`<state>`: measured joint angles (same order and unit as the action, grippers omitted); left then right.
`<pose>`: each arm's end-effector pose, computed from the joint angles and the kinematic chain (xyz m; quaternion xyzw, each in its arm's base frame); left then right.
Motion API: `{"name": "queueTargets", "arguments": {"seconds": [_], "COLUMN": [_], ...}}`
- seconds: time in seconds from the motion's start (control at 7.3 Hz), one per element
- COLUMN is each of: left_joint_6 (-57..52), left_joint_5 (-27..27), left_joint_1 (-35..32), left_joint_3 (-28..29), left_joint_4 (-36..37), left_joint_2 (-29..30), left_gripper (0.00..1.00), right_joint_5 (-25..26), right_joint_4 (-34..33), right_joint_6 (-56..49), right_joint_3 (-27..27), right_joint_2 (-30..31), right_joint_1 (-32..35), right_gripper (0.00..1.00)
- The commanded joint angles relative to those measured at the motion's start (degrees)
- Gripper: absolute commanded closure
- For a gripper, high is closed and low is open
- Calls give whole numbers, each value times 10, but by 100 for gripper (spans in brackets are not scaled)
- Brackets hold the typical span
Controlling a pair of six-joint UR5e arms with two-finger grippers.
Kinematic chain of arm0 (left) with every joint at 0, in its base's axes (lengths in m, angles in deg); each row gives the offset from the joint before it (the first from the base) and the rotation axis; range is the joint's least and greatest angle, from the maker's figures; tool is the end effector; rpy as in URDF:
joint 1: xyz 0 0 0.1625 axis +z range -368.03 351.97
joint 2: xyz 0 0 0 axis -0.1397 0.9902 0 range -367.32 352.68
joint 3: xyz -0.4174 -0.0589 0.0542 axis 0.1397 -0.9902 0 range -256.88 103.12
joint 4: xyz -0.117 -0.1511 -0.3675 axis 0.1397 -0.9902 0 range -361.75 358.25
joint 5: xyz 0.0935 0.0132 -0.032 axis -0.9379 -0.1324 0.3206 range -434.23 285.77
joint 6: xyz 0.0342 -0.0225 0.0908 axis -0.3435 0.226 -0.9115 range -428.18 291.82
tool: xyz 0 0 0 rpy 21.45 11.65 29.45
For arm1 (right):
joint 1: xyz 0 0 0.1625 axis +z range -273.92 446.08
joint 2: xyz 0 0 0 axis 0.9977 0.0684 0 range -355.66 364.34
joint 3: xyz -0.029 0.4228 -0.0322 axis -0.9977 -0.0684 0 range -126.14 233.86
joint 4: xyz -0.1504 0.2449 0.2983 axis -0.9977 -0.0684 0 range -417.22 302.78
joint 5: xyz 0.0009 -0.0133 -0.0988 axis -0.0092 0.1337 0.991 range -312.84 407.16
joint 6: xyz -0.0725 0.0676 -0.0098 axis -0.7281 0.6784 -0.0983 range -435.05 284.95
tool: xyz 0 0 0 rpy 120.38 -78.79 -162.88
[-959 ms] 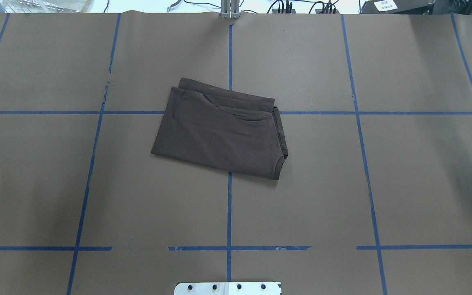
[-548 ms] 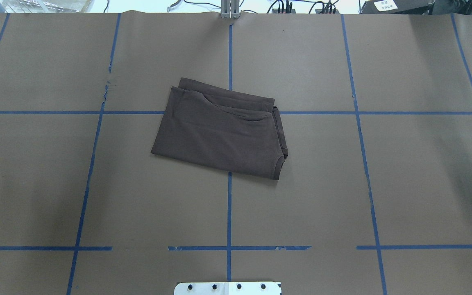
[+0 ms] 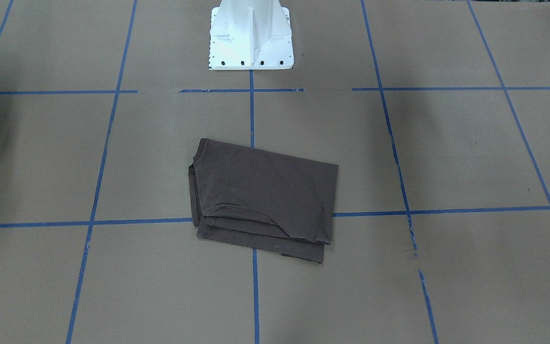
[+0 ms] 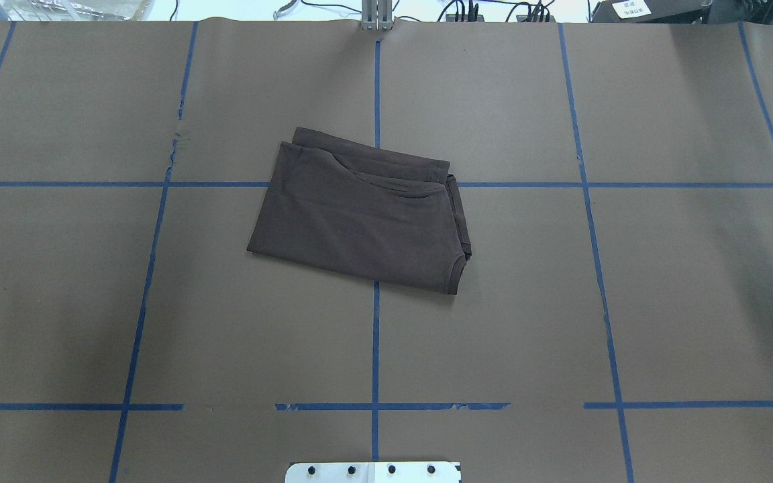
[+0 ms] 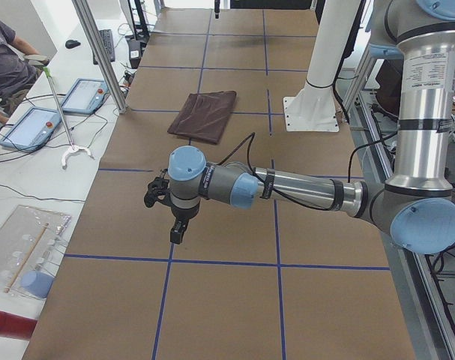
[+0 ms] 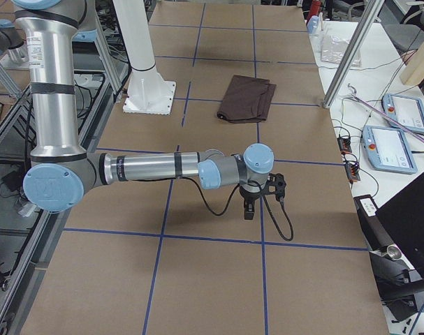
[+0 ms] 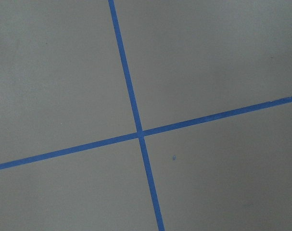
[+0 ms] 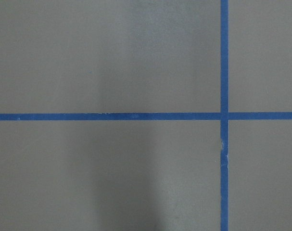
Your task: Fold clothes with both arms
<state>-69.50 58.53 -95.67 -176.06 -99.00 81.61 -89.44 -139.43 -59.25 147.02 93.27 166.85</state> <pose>-0.0452 -0.4982 0.5762 0.1212 0.3624 0.0783 0.9208 -0.0218 -0.5140 0.6047 0.0087 -0.4049 0.0109 0.9143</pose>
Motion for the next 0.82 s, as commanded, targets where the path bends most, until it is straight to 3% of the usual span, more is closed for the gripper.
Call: {"name": "queueTargets", "arguments": {"seconds": [0.0, 0.27, 0.68], "left_joint_6": [0, 0, 3], "left_joint_5": [0, 2, 1], "left_joint_1": [0, 1, -1], "left_joint_3": [1, 5, 61], "left_joint_4": [0, -13, -79], "left_joint_2": [2, 4, -21], "left_gripper": [0, 0, 0], "right_joint_5": [0, -1, 0], "right_joint_4": [0, 0, -1], "right_joint_6": [-1, -1, -2], "right_joint_3": [0, 0, -9], "right_joint_2": [-1, -1, 1], "right_joint_1": [0, 0, 0], "right_gripper": [0, 0, 0]}}
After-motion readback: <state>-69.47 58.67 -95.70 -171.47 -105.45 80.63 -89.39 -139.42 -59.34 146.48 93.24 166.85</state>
